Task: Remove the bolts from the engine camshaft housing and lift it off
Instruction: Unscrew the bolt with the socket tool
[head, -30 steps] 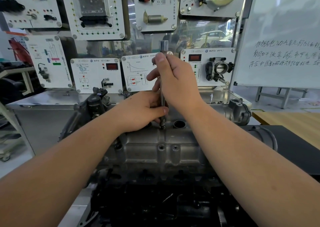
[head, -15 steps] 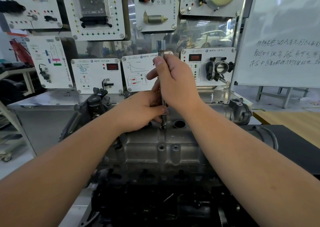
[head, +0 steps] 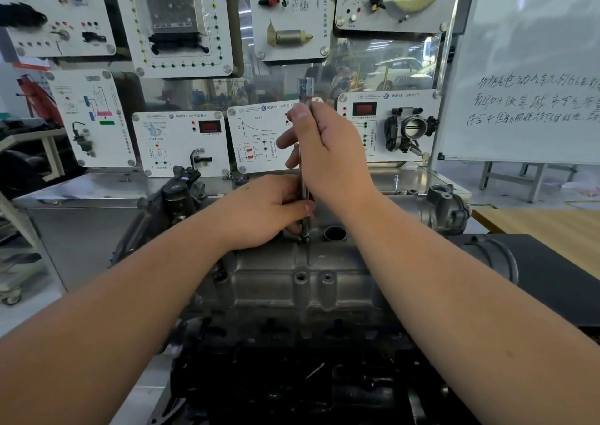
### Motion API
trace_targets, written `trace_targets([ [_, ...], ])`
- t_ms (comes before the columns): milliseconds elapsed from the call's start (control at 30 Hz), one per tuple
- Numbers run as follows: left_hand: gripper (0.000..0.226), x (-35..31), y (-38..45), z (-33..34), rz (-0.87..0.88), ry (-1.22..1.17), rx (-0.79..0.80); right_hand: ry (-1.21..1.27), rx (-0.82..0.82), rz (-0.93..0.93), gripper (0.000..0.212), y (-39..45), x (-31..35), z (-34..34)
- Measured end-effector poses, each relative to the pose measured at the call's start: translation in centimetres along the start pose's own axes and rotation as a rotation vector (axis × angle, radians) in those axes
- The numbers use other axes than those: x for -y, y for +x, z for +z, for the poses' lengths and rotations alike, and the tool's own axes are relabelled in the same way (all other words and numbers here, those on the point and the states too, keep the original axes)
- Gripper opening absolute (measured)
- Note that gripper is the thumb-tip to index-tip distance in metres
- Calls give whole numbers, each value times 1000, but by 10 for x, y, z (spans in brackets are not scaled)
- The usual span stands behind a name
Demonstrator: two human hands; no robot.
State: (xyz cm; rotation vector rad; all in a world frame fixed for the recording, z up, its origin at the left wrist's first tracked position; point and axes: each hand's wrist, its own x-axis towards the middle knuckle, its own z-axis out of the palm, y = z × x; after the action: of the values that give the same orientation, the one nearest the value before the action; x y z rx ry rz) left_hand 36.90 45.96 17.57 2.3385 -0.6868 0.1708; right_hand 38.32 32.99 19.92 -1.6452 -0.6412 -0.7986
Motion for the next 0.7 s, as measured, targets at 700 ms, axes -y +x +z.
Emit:
trace_targets([
  [700,7,4,2,1,-30,-48,-72,-15,46,22,15,0,0,-4],
])
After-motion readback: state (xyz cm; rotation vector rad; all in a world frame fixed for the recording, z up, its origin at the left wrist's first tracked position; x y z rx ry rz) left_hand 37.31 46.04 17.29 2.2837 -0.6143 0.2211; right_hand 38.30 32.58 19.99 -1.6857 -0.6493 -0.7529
